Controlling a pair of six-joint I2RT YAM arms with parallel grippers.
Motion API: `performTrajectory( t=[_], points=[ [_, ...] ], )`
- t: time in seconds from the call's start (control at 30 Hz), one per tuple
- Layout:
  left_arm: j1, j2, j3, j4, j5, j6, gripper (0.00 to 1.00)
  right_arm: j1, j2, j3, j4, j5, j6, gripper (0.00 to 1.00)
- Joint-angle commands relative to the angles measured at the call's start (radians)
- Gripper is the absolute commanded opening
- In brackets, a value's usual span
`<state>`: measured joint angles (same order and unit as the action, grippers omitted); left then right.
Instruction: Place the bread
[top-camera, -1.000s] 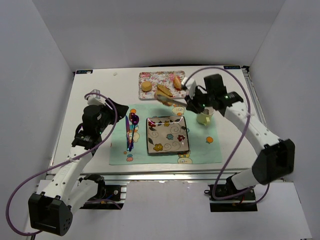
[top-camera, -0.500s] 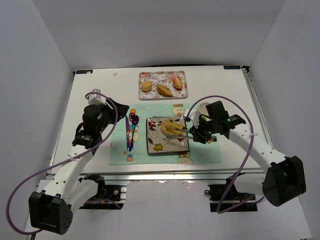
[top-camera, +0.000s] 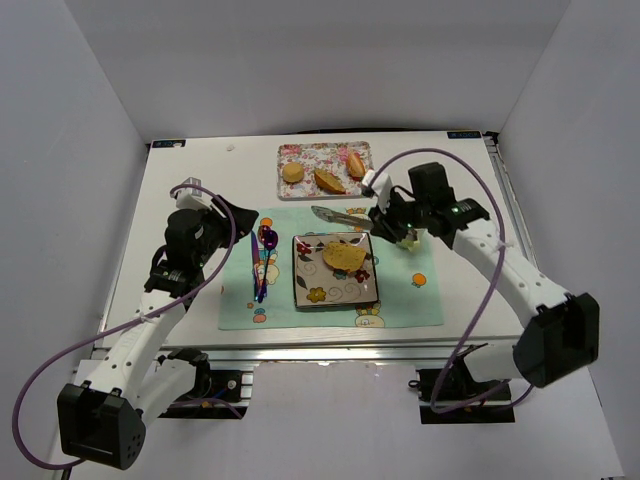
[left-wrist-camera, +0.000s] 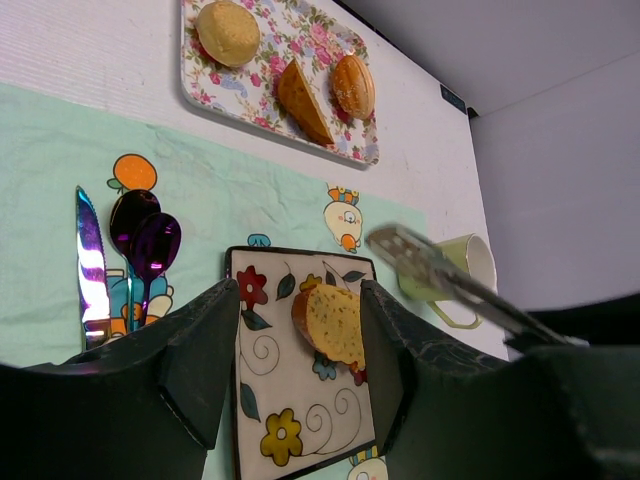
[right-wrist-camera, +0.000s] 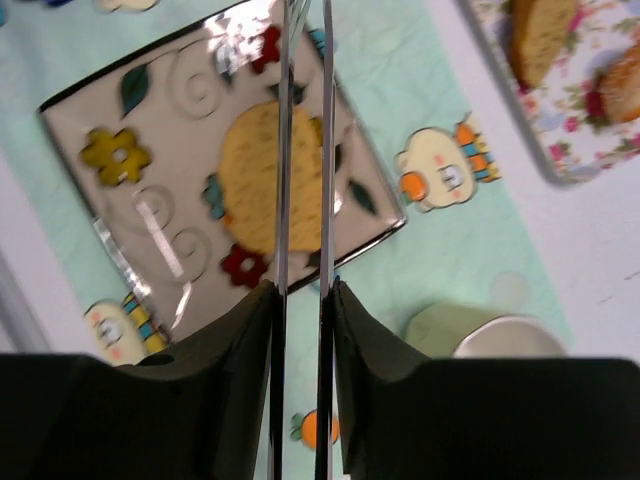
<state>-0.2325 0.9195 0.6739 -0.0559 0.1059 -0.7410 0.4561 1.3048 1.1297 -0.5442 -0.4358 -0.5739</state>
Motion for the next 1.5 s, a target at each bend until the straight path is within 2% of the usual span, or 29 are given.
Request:
performTrajectory(
  t=[0.0, 0.13, 0.23, 0.37, 0.53, 0.8, 1.0, 1.47],
  points=[
    [0.001, -0.013, 0.015, 0.011, 0.003, 0.009, 0.61, 0.001, 0.109, 0.09, 0.156, 0.093, 0.072, 0.33],
    [0.001, -0.01, 0.01, 0.021, 0.003, 0.006, 0.61, 0.001, 0.327, 0.226, 0.216, 0.256, 0.083, 0.33],
    [0.001, -0.011, 0.007, 0.022, 0.0, 0.006, 0.61, 0.004, 0.437, 0.352, 0.225, 0.307, 0.086, 0.35],
    [0.001, -0.014, 0.0, 0.03, -0.003, 0.0, 0.61, 0.006, 0.536, 0.465, 0.227, 0.35, 0.074, 0.37],
    [0.001, -0.013, -0.008, 0.034, -0.006, -0.003, 0.61, 0.007, 0.614, 0.499, 0.211, 0.351, 0.071, 0.38],
    [0.001, -0.005, 0.0, 0.027, -0.005, 0.003, 0.61, 0.007, 0.659, 0.513, 0.201, 0.339, 0.086, 0.37],
    [0.001, -0.005, -0.005, 0.039, -0.006, -0.003, 0.61, 0.007, 0.611, 0.505, 0.224, 0.333, 0.112, 0.41],
    [0.001, -0.005, -0.005, 0.041, -0.003, -0.003, 0.61, 0.009, 0.565, 0.506, 0.214, 0.312, 0.163, 0.41]
  ],
)
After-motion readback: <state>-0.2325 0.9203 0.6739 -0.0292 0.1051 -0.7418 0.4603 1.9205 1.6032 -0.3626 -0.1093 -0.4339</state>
